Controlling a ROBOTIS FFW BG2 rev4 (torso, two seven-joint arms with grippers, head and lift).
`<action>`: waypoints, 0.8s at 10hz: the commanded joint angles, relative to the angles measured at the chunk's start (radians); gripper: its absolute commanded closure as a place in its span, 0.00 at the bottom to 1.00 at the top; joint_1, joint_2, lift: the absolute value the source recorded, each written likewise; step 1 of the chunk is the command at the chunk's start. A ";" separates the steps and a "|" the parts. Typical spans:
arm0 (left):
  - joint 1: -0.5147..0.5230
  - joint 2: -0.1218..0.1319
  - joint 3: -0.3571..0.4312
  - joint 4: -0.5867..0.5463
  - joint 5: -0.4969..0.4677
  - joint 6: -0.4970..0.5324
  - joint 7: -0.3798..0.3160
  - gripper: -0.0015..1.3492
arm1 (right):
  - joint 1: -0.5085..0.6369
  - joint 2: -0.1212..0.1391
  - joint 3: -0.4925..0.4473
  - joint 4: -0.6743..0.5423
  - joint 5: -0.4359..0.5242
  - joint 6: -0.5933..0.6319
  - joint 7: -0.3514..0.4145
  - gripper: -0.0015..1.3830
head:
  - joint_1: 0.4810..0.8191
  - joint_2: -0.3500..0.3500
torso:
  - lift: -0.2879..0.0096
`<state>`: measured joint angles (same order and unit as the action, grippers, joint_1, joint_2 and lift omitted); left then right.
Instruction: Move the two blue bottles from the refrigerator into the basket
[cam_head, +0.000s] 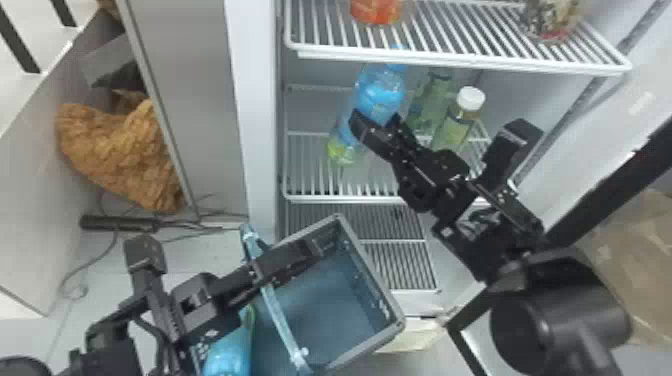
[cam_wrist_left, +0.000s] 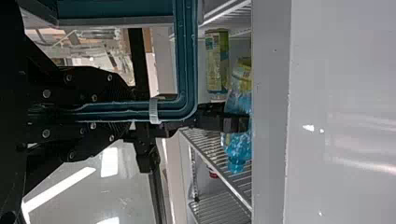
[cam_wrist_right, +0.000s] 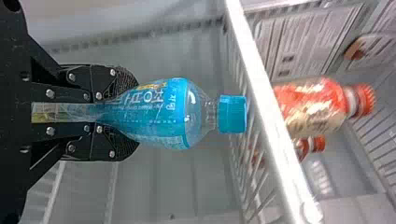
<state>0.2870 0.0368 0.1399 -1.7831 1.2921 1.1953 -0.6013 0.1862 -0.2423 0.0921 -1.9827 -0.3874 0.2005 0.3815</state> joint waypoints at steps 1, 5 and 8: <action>0.000 0.000 0.000 0.000 -0.002 -0.003 0.000 0.89 | 0.059 -0.011 0.000 -0.090 -0.037 0.047 0.011 0.92 | 0.63 0.31 | 0.23; 0.000 0.002 0.008 -0.002 0.000 -0.012 0.000 0.89 | 0.202 -0.022 -0.004 -0.254 -0.081 0.148 0.053 0.92 | 0.63 0.36 | 0.23; 0.003 0.005 0.016 -0.002 0.004 -0.020 -0.002 0.89 | 0.317 -0.028 -0.022 -0.360 -0.075 0.195 0.073 0.92 | 0.63 0.40 | 0.23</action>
<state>0.2880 0.0413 0.1536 -1.7846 1.2949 1.1764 -0.6031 0.4785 -0.2701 0.0753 -2.3173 -0.4657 0.3863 0.4539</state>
